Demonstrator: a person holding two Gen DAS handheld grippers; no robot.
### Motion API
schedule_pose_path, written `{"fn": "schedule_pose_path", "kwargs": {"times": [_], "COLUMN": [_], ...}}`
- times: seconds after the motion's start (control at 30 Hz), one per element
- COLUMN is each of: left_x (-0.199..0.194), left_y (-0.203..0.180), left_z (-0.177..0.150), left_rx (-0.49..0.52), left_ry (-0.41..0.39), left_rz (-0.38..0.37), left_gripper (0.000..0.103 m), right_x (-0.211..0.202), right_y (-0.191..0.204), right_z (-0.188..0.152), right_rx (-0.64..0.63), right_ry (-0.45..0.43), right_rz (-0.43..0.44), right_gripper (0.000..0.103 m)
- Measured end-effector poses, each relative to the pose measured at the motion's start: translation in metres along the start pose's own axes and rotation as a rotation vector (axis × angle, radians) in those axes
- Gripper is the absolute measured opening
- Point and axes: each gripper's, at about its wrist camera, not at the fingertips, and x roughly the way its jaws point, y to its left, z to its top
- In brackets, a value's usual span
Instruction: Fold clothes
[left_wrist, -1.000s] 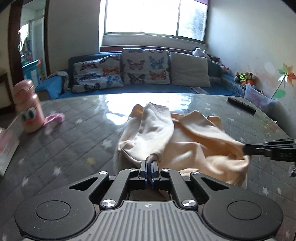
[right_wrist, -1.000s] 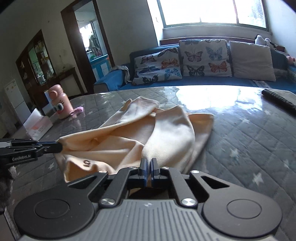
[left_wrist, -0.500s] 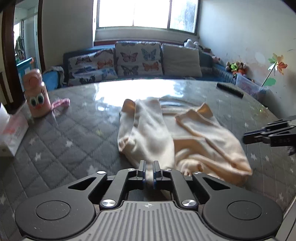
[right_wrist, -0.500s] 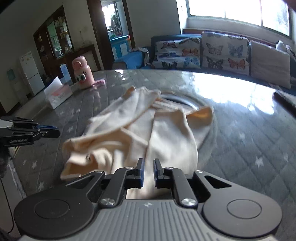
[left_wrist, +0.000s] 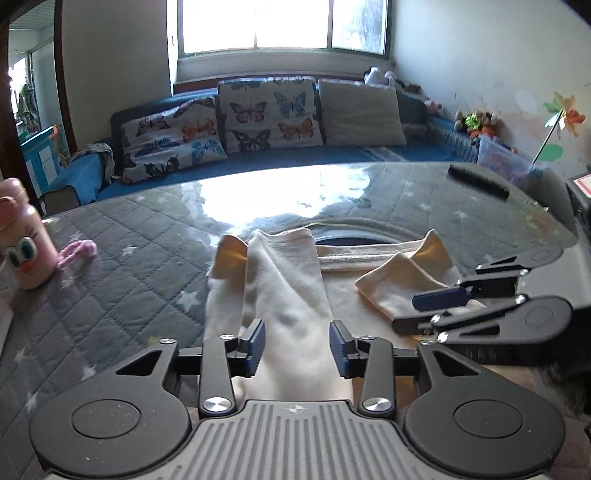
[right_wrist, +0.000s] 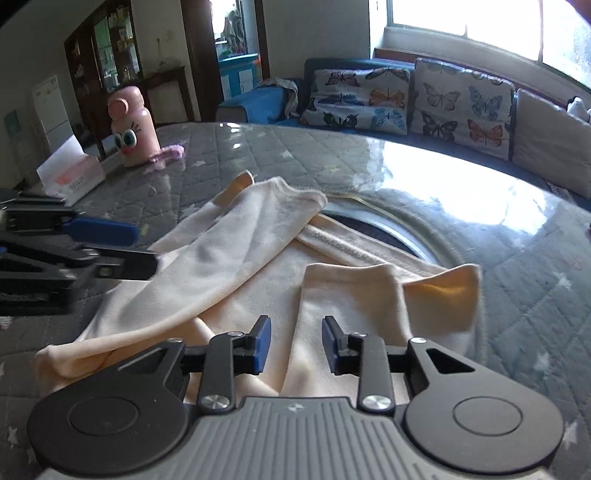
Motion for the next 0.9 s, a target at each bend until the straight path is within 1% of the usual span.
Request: {"fn": "schedule_pose_path", "kwargs": {"times": [0.13, 0.17, 0.23, 0.27, 0.3, 0.33, 0.37, 0.47, 0.6, 0.67, 0.7, 0.73, 0.8, 0.9], "left_x": [0.025, 0.03, 0.04, 0.044, 0.047, 0.051, 0.054, 0.066, 0.081, 0.082, 0.083, 0.083, 0.079, 0.063], "left_y": [-0.007, -0.009, -0.014, -0.015, -0.017, -0.019, -0.02, -0.028, -0.027, -0.025, -0.024, -0.021, -0.016, -0.005], "left_z": [0.005, 0.006, 0.009, 0.011, 0.013, 0.014, 0.016, 0.019, 0.018, 0.017, 0.018, 0.018, 0.018, 0.019], "left_rx": [0.025, 0.039, 0.064, 0.071, 0.077, 0.081, 0.082, 0.112, 0.103, 0.102, 0.1, 0.095, 0.069, 0.024], "left_ry": [0.032, 0.035, 0.037, 0.036, 0.034, 0.032, 0.032, 0.045, 0.075, 0.067, 0.066, 0.067, 0.066, 0.027], "left_rz": [0.0, 0.001, 0.004, 0.004, 0.005, 0.002, -0.006, 0.002, 0.009, 0.02, 0.029, 0.039, 0.043, 0.062], "left_gripper": [0.043, 0.043, 0.042, 0.042, 0.042, 0.042, 0.042, 0.042, 0.032, 0.023, 0.012, 0.006, 0.004, 0.003], "right_x": [0.015, 0.015, 0.015, 0.014, 0.014, 0.012, 0.01, 0.0, -0.02, -0.036, -0.042, -0.048, -0.063, -0.08], "right_y": [0.002, 0.003, 0.004, 0.005, 0.005, 0.004, 0.001, -0.006, -0.024, -0.036, -0.04, -0.045, -0.058, -0.074], "right_z": [-0.003, -0.004, -0.005, -0.005, -0.006, -0.007, -0.007, -0.009, -0.012, -0.016, -0.018, -0.019, -0.025, -0.036], "right_rx": [-0.035, -0.045, -0.068, -0.08, -0.086, -0.091, -0.082, -0.058, 0.012, 0.046, 0.065, 0.083, 0.132, 0.193], "right_ry": [0.012, 0.009, 0.004, 0.002, -0.001, -0.007, -0.011, -0.032, -0.064, -0.086, -0.095, -0.103, -0.124, -0.146], "right_rz": [-0.021, -0.026, -0.049, -0.061, -0.073, -0.084, -0.084, -0.087, -0.087, -0.097, -0.099, -0.101, -0.12, -0.155], "right_gripper": [0.03, 0.028, 0.024, 0.013, 0.009, 0.007, 0.003, 0.002, 0.002, 0.002, 0.002, 0.002, 0.002, 0.002]}}
